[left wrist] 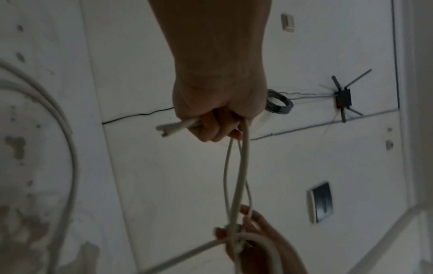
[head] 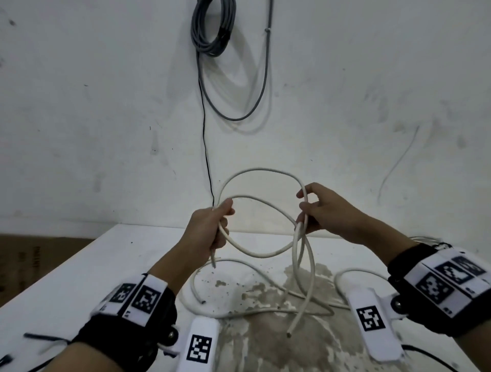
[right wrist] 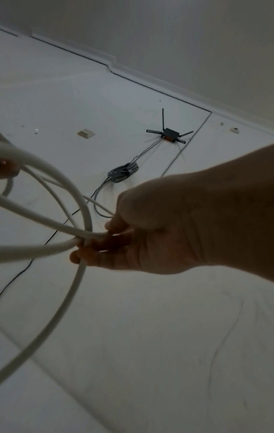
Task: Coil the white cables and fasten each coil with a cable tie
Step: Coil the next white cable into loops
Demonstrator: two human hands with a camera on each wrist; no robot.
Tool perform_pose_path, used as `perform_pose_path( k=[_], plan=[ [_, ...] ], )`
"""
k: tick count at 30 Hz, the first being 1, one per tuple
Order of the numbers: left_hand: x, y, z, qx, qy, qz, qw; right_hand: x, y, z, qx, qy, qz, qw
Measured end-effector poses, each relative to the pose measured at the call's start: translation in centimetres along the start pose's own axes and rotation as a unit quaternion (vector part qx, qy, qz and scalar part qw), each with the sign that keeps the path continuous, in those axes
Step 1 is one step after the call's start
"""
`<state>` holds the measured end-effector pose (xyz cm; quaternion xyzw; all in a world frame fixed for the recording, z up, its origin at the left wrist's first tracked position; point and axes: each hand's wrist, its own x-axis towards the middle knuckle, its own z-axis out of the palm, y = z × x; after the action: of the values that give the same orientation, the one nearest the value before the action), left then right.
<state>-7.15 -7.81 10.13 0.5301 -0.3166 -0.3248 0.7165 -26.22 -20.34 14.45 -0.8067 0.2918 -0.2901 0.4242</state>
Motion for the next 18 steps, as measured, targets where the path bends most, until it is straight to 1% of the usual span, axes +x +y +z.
perform_pose_path(
  k=[1,3,5,7,10,13,15,18],
  plan=[
    [0.1,-0.5,-0.3,0.066,0.028,0.008,0.997,0.0,0.1,-0.2,-0.04,0.01,-0.016,0.999],
    [0.1,-1.4,-0.8,0.175,0.074,0.016,0.982,0.0,0.1,-0.6,-0.138,0.022,-0.054,0.989],
    [0.0,-2.0,-0.9,0.216,0.103,0.014,0.971,0.1,0.0,-1.1,-0.211,0.022,-0.085,0.974],
    [-0.1,-2.3,-1.0,0.214,0.109,0.007,0.971,0.1,-0.1,-1.3,-0.243,0.017,-0.096,0.965],
    [-0.2,-2.4,-0.4,0.221,0.107,0.023,0.969,0.2,-0.1,-1.1,-0.233,0.028,-0.106,0.966],
    [-0.5,-2.4,0.9,0.21,0.088,0.04,0.973,-0.1,-0.2,-0.2,-0.168,0.022,-0.111,0.979],
    [-0.8,-2.3,1.7,0.179,0.052,0.022,0.982,-0.2,-0.2,0.6,-0.124,0.019,-0.113,0.986],
    [-1.5,-2.1,2.5,0.129,-0.031,-0.005,0.991,-0.1,-0.2,1.3,-0.07,0.027,-0.114,0.991]
  ],
)
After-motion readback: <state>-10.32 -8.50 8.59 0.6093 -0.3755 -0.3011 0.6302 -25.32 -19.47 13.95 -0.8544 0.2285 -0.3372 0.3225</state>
